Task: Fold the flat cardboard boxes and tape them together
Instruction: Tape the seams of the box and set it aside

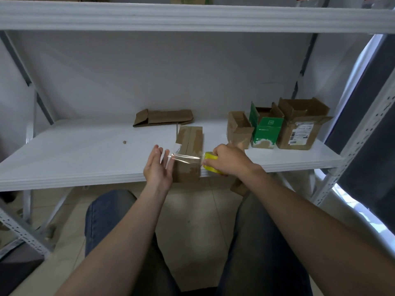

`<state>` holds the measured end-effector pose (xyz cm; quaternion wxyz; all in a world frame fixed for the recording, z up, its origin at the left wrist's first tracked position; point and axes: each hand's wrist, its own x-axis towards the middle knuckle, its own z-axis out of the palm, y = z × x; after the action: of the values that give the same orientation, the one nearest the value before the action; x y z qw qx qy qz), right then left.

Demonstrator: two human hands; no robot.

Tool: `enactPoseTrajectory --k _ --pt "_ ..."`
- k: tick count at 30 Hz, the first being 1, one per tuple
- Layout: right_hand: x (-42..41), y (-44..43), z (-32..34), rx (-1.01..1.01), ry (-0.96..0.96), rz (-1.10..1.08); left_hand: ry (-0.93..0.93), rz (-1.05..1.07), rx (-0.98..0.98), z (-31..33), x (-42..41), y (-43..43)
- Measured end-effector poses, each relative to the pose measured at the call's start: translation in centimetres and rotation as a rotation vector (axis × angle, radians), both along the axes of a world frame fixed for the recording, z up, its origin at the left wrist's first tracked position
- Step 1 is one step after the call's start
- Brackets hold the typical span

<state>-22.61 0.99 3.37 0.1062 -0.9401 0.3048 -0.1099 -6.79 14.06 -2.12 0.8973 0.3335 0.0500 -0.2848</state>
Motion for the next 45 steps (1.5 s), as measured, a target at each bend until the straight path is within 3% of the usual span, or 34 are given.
enactPoseTrajectory --k 12,28,45 --pt "2.9 -1.2 -1.4 -0.176 0.149 -0.064 0.085 0.031 0.005 -2.5 0.2 -1.6" --pt "7.4 -1.5 -3.9 -0.272 0.159 -0.130 0.165 0.107 0.087 -2.9 1.5 -3.1" --pt "9.3 -2.0 -4.0 -0.173 0.156 -0.187 0.069 0.102 0.234 -2.6 2.3 -3.5"
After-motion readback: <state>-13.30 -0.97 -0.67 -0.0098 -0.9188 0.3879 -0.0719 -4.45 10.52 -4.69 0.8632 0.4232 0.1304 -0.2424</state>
